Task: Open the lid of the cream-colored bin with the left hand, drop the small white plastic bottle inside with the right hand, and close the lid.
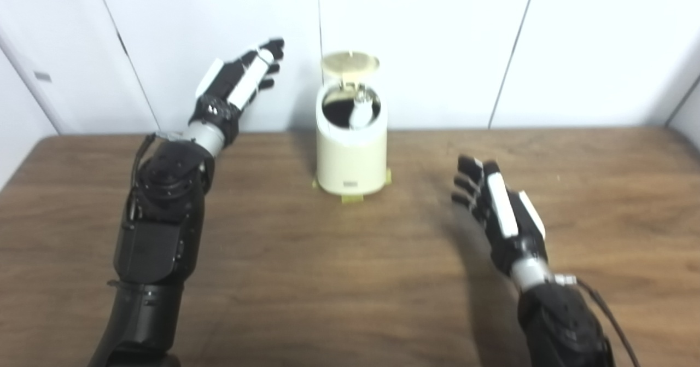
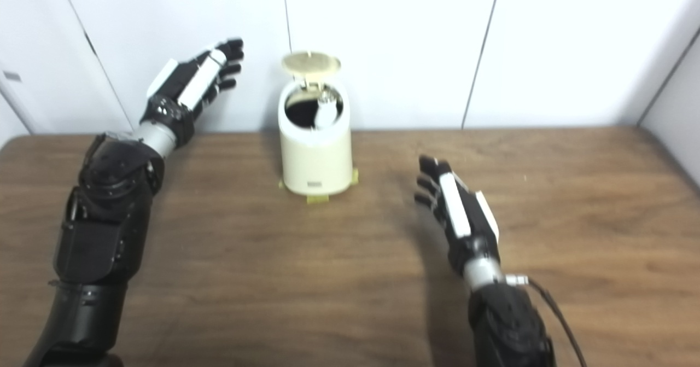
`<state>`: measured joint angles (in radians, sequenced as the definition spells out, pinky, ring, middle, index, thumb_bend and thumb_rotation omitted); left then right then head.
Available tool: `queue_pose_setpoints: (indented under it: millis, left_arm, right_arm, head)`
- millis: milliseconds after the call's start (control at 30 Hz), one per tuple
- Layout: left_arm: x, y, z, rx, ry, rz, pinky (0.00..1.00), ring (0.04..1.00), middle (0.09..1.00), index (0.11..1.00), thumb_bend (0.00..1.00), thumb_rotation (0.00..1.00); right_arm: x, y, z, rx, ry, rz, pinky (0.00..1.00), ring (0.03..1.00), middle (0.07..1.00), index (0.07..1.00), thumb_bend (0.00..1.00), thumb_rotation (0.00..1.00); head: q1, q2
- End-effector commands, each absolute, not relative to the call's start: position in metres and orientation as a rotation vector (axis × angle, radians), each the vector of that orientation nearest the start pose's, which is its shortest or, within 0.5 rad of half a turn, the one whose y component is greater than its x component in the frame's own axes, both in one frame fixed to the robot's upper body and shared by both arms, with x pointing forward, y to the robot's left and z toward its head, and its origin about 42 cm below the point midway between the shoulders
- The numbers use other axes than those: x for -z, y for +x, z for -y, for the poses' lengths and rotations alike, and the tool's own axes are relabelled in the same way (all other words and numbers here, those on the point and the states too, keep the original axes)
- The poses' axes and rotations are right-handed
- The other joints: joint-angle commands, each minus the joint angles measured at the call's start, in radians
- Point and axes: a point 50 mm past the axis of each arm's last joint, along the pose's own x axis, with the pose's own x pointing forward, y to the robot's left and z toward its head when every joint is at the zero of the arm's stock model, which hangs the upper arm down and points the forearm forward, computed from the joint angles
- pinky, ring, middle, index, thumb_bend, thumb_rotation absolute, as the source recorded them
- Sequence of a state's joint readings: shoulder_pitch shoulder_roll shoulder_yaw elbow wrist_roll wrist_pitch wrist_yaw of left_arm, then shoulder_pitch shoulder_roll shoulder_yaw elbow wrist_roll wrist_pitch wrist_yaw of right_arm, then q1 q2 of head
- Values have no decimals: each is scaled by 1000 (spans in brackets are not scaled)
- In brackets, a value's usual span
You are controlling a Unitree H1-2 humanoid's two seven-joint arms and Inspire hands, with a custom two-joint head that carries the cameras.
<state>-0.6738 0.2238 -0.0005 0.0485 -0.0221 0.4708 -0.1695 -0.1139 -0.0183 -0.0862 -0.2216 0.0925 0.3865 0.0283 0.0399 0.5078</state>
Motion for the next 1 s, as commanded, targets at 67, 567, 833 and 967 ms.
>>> queue_pose_setpoints:
  millis: [67,567,833,967]
  left_arm:
    - [-349,472,-207,251,306,211,900,920,914,917,422,810]
    - [-371,501,-173,311,390,231,877,903,891,908,374,922]
    - [-375,507,-161,327,548,284,891,909,886,871,379,990]
    - [-379,507,-153,331,630,321,926,929,886,849,400,971]
  right_arm:
    - [-174,315,222,-23,91,30,819,886,894,848,585,882]
    - [-158,310,223,-29,115,30,788,866,889,855,548,884]
    - [-150,310,217,-25,141,7,778,857,873,841,567,848]
    - [-148,309,217,-18,143,-4,779,854,868,841,569,846]
  head:
    - [3,-13]
    - [6,-89]
    - [-5,-94]
    - [-6,-92]
